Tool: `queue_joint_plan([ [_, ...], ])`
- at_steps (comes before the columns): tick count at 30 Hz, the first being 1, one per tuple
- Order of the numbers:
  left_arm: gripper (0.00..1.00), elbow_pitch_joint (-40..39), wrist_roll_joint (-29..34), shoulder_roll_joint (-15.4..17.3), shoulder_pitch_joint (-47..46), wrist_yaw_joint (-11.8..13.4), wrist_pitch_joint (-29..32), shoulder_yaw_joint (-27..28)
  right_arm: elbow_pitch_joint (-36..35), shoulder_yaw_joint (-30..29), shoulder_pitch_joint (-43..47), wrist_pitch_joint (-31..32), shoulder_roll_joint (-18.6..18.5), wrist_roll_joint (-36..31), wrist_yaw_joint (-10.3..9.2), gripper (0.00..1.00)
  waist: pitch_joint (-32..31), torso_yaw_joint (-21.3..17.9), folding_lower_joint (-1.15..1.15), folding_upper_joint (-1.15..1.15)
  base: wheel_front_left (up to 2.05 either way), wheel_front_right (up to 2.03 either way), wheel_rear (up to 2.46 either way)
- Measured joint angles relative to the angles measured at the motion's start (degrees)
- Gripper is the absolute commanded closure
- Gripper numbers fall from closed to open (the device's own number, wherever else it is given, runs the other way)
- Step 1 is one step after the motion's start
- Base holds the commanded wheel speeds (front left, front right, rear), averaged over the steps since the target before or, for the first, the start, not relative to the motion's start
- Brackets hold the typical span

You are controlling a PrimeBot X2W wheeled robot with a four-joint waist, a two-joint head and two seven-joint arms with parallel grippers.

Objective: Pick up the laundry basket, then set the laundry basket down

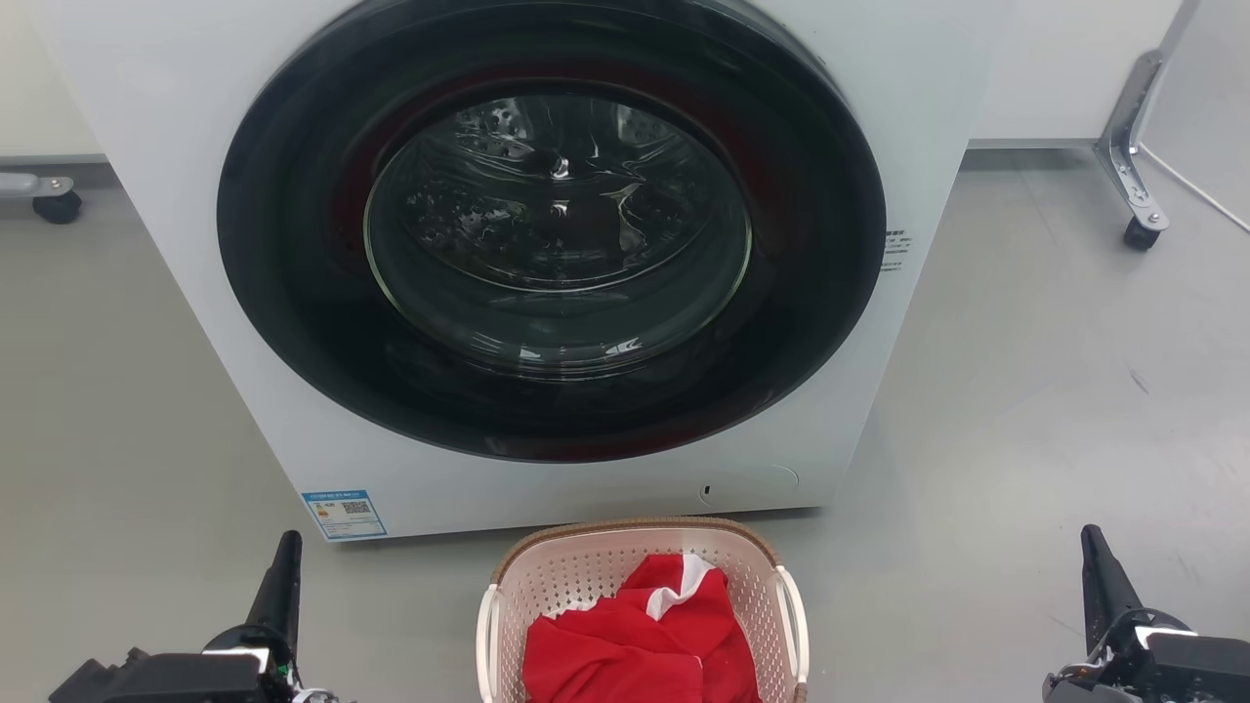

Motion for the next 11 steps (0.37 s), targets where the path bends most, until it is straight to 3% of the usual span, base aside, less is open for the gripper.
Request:
queue_joint_plan([
  [11, 1.00, 0.0, 0.0, 0.0, 0.0, 0.0, 0.0, 0.0, 0.0, 0.0, 0.0, 0.0, 0.0, 0.0, 0.00, 1.00, 0.0, 0.0, 0.00, 0.00, 0.00, 0.00, 0.00],
])
